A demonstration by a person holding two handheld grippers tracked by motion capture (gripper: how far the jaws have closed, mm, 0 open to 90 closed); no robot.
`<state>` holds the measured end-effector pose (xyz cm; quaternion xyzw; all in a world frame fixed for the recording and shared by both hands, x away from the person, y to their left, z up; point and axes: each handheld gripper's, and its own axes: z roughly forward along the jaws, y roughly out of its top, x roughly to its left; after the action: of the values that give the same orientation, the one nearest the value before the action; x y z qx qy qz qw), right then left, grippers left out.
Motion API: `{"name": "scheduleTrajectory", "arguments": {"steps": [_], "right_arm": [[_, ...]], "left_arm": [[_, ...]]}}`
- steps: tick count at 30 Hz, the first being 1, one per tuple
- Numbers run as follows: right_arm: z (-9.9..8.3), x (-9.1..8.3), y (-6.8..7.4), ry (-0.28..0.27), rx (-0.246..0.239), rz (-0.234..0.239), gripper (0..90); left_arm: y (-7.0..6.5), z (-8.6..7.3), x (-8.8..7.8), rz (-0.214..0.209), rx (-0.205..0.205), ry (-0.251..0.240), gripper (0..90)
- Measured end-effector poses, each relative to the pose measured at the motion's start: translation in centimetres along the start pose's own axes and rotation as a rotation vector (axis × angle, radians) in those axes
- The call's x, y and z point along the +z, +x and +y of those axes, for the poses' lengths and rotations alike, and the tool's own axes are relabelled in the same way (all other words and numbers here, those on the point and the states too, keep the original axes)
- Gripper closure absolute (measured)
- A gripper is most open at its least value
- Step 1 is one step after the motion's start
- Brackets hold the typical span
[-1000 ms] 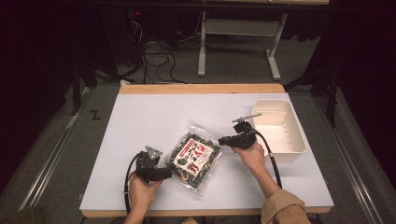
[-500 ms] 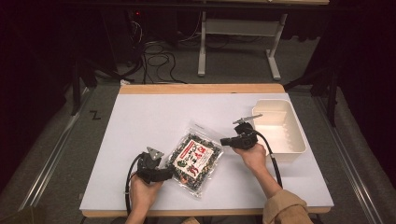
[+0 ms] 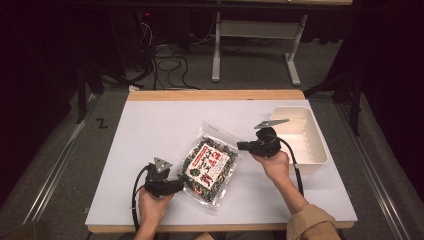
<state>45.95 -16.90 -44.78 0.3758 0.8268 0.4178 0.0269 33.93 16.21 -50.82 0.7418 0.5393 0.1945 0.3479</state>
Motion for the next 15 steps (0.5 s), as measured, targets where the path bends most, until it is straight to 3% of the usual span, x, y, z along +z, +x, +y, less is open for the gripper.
{"name": "scheduleTrajectory", "arguments": {"steps": [5,10,15], "right_arm": [[1.2,-1.8,0.2,-0.022,-0.024,-0.015,89.9],[2.4,-2.9,1.0,-0.025,-0.068,-0.035,89.9],[3.0,-4.0,1.1,-0.038,-0.074,-0.081,89.9]], "left_arm": [[0.4,0.0,-0.4,-0.069,-0.046,-0.037,26.5],[0.4,0.0,-0.6,-0.087,-0.059,-0.065,26.3],[0.3,-0.2,-0.7,-0.086,-0.047,-0.051,26.4]]}}
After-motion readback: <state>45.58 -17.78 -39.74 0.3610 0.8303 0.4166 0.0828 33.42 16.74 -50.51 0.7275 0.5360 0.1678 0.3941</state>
